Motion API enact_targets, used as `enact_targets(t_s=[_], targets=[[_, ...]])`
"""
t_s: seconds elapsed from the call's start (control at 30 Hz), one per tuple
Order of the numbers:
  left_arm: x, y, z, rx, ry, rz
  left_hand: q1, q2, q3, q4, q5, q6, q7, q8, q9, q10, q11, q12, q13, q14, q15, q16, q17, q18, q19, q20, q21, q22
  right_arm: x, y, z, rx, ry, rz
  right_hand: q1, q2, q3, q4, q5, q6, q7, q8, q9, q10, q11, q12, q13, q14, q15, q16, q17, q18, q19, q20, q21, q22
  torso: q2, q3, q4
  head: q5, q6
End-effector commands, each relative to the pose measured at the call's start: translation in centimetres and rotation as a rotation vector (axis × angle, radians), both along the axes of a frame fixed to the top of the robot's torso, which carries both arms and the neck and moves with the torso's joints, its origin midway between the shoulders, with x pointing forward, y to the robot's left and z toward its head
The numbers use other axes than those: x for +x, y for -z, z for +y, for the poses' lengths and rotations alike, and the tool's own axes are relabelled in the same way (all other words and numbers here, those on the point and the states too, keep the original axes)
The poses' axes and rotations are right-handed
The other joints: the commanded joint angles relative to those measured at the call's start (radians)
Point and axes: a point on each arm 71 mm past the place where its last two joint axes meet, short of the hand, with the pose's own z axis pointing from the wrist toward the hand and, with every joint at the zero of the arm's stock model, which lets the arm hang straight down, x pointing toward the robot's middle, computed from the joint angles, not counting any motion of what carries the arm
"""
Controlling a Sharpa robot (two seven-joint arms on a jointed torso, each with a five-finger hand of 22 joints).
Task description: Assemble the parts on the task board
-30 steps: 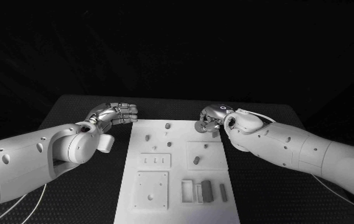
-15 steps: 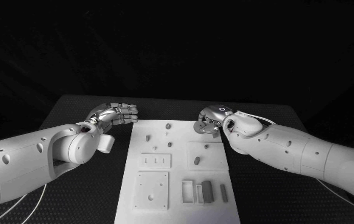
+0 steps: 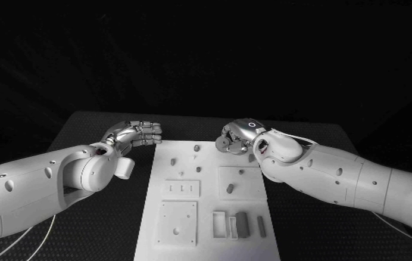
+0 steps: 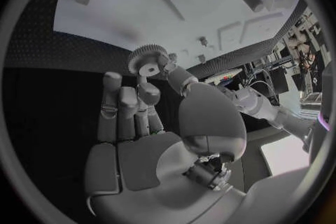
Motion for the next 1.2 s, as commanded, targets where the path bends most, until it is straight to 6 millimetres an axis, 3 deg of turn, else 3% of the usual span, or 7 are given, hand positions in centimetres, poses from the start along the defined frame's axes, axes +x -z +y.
enact_targets(t_s=[0.03,0.33,0.57,0.8,1.2], targets=[[0.0,-0.2,-0.1,-0.009,0.008,-0.007,-0.002,0.004,-0.005,0.0,0.003,-0.005,0.007,-0.003,-0.002,-0.007,0.001,-0.005,-0.001,0.003,0.007,-0.007,0.001,0.02,0.002,0.003,-0.006,-0.002,-0.5,-0.4,1.0,-0.011,-0.019,-0.055,0.0,-0.014,-0.003,0.004,0.003,0.04,-0.008,0.013,0.022,0.007,0.001,0.002,-0.002,0.008,-0.003,0.002,-0.002,0.008,0.007,-0.003,0.004,0.016,0.001,0.0008,0.0,0.004,0.001],[0.0,-0.2,-0.3,-0.01,0.011,-0.007,-0.002,0.003,-0.005,0.0,0.003,-0.005,0.007,-0.003,-0.002,-0.006,0.001,-0.005,-0.001,0.003,0.007,-0.007,0.001,0.02,0.002,0.003,-0.006,-0.002,-1.4,-0.7,5.4,-0.014,-0.115,-0.082,-0.003,-0.024,-0.001,0.006,0.003,0.039,-0.009,0.011,0.022,0.009,0.001,0.0,-0.003,0.011,-0.003,0.0,-0.003,0.008,0.01,-0.005,0.004,0.014,0.0,-0.0005,0.0,0.006,0.002],[0.0,-0.2,-0.6,-0.012,0.017,-0.007,-0.002,0.003,-0.005,0.0,0.003,-0.005,0.007,-0.003,-0.002,-0.006,0.001,-0.005,-0.001,0.003,0.007,-0.008,0.001,0.02,0.002,0.003,-0.007,-0.002,-1.5,0.2,7.5,-0.033,-0.15,-0.078,-0.004,-0.028,0.0,0.007,0.003,0.038,-0.008,0.01,0.022,0.01,0.001,-0.001,-0.004,0.012,-0.003,-0.001,-0.004,0.008,0.011,-0.005,0.003,0.014,0.001,0.0001,0.0051,0.004,0.001],[0.0,-0.2,-0.6,-0.012,0.017,-0.008,-0.002,0.003,-0.005,0.0,0.003,-0.005,0.006,-0.003,-0.002,-0.006,0.001,-0.005,-0.001,0.003,0.007,-0.008,0.001,0.02,0.002,0.003,-0.007,-0.002,-1.6,1.1,8.9,-0.042,-0.168,-0.067,-0.003,-0.03,0.002,0.006,0.003,0.038,-0.008,0.009,0.021,0.011,0.001,-0.002,-0.004,0.013,-0.003,-0.002,-0.004,0.008,0.012,-0.006,0.003,0.013,0.001,-0.0014,0.0063,0.005,0.0],[-0.2,-0.2,-1.4,-0.02,0.04,-0.006,-0.001,0.004,-0.005,0.0,0.003,-0.005,0.006,-0.003,-0.002,-0.006,0.001,-0.005,-0.001,0.003,0.007,-0.008,0.002,0.02,0.002,0.003,-0.007,-0.002,-1.2,1.5,9.3,-0.05,-0.166,-0.061,-0.003,-0.031,0.003,0.006,0.003,0.035,-0.008,0.007,0.021,0.01,0.002,-0.003,-0.005,0.013,-0.003,-0.003,-0.005,0.008,0.012,-0.006,0.002,0.013,0.001,-0.0004,0.0009,0.015,0.001]])
